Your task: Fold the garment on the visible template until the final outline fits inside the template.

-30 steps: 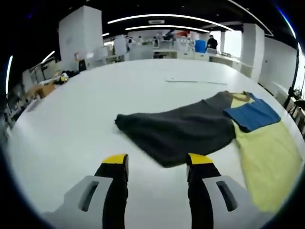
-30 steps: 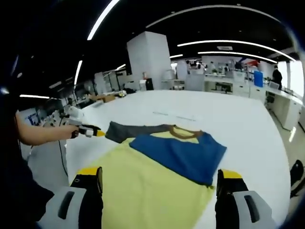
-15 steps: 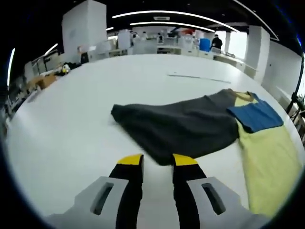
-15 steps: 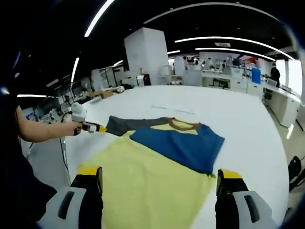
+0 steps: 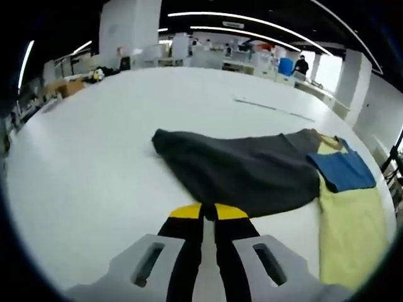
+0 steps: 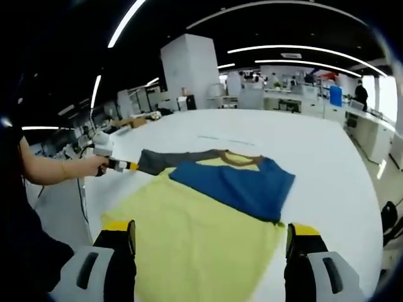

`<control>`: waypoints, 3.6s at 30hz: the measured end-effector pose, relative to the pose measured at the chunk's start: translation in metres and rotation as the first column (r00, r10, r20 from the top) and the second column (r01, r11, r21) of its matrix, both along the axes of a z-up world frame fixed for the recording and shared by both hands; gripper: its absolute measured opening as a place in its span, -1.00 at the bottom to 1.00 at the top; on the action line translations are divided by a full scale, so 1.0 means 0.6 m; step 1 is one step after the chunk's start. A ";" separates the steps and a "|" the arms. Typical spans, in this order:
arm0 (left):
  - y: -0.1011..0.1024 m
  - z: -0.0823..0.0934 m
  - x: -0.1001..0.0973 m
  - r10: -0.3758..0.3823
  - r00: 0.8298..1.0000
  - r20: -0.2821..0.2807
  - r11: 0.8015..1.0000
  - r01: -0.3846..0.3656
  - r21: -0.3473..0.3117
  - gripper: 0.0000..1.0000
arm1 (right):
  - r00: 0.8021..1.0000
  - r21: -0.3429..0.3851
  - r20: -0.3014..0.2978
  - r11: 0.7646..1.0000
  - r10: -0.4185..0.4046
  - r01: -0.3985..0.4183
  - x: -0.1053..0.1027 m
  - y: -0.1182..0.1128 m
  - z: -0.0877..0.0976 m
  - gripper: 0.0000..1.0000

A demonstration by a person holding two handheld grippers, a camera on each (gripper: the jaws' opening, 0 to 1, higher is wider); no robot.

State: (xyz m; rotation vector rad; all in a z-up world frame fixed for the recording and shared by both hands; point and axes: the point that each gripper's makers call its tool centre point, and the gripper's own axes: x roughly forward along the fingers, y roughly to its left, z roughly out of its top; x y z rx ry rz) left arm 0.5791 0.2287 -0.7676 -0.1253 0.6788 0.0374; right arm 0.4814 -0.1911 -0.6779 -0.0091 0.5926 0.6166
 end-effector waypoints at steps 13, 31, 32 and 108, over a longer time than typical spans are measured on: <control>-0.028 0.067 0.042 -0.015 0.987 0.163 0.999 0.019 -0.027 -1.00 | 1.000 -0.020 -0.003 1.000 0.004 -0.004 -0.008 -0.002 0.000 0.95; -0.228 0.092 0.086 -0.429 0.878 0.211 0.901 0.433 0.033 -1.00 | 0.999 -0.042 -0.037 0.999 -0.018 0.017 -0.020 -0.014 -0.023 0.95; -0.244 0.085 0.083 -0.467 0.863 0.193 0.883 0.466 0.053 -1.00 | 0.999 -0.044 -0.040 0.999 -0.023 0.021 -0.021 -0.016 -0.023 0.95; -0.089 0.036 0.144 -0.482 0.873 0.076 0.869 0.465 0.170 -0.52 | 0.990 -0.059 -0.118 0.996 -0.079 0.073 -0.027 -0.021 -0.058 0.88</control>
